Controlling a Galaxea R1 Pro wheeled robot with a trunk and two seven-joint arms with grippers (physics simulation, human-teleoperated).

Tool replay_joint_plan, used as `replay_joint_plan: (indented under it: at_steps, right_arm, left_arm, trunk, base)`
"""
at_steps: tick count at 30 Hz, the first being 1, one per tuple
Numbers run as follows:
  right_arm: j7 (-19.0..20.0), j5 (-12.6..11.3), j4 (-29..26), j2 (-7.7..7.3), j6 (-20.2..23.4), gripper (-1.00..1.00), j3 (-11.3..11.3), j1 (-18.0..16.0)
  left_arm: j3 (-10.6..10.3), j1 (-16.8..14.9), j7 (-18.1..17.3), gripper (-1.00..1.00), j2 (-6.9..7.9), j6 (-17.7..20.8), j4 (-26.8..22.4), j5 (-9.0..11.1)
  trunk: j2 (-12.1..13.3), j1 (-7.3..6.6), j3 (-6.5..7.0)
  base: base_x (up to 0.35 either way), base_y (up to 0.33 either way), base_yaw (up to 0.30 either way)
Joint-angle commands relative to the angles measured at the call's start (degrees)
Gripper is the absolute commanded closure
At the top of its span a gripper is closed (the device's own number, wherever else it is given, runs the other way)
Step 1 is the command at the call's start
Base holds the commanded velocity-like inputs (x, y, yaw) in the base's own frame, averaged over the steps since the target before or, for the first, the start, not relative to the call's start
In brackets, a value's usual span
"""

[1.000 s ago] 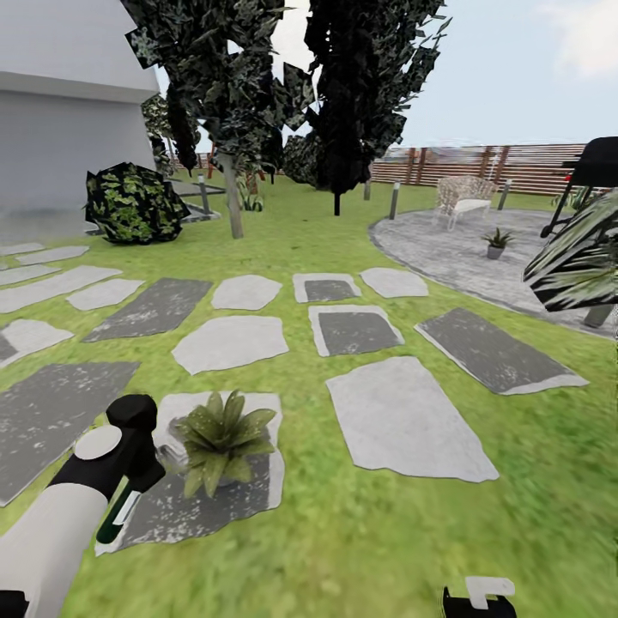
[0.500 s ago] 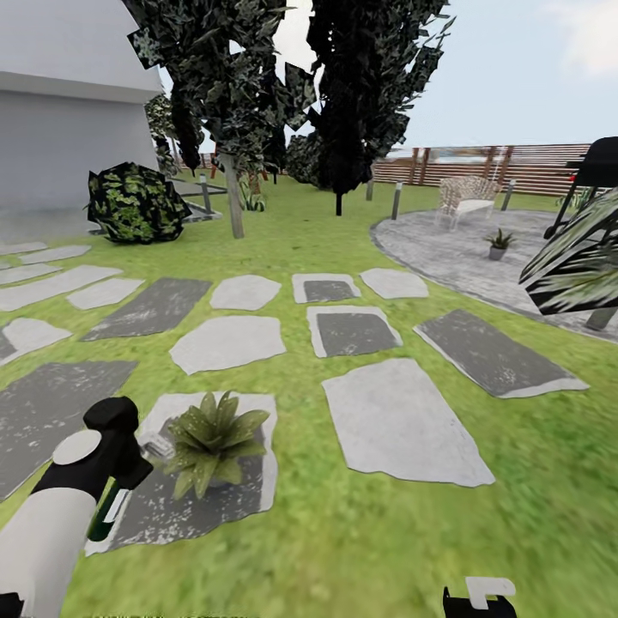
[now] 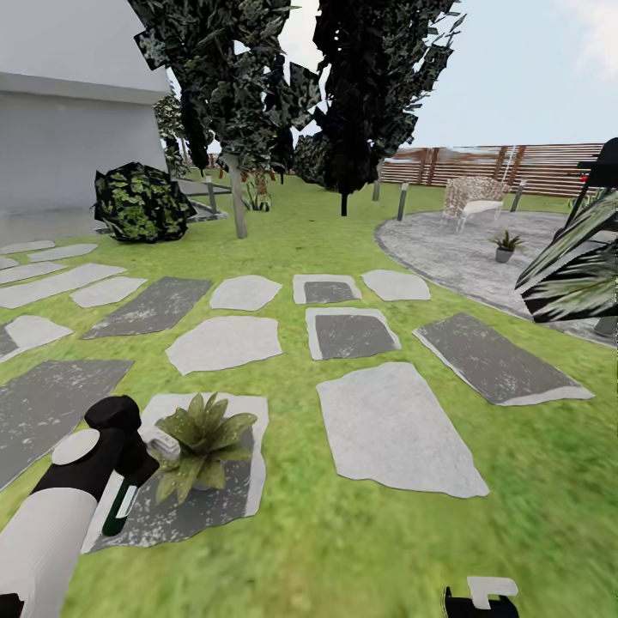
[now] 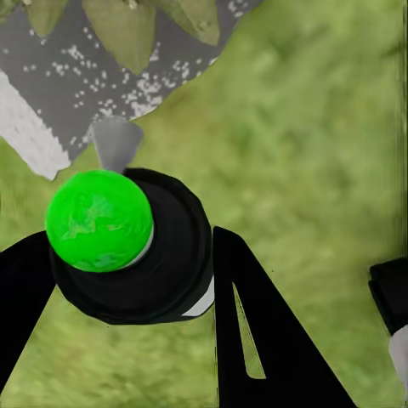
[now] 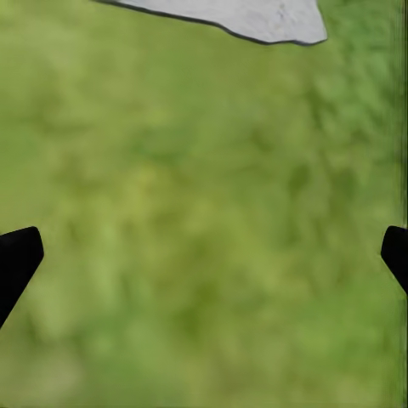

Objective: Pick up the pesticide atomizer in the garden and spray insectifuge to fully cover both potted plants in the garden.

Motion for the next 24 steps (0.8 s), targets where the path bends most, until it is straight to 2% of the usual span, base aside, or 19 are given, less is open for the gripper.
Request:
replay_joint_plan:
  at_steps: [1,13,19,24]
  right_arm:
    - [-0.1,0.6,0.1,0.01,-0.2,-1.00,-0.5,0.0]
    - [-0.1,0.5,0.1,0.11,-0.1,-1.00,-0.5,0.0]
    - [-0.2,0.5,0.1,0.26,-0.1,-1.00,-0.4,0.0]
    - [-0.1,0.5,0.1,0.27,-0.1,-1.00,-0.4,0.0]
  left_arm:
    - [-0.1,0.0,-0.6,1.00,0.00,0.6,-0.1,-0.5]
    - [-0.2,0.0,-0.6,1.00,0.16,0.4,-0.2,-0.6]
    - [-0.1,0.0,-0.6,1.00,0.16,0.5,-0.3,-0.6]
    - [-0.1,0.0,-0.4,1.00,0.14,0.5,-0.3,-0.6]
  trunk:
    - [0.0,-0.01,-0.05]
    - [0.0,-0.01,-0.05]
    - [0.0,-0.01,-0.05]
    - [0.0,-0.01,-0.05]
  base:
    - [0.009,-0.272,0.000]
    - [-0.062,-0.274,0.010]
    - [-0.079,-0.272,0.230]
    - [0.196,-0.201,0.276]
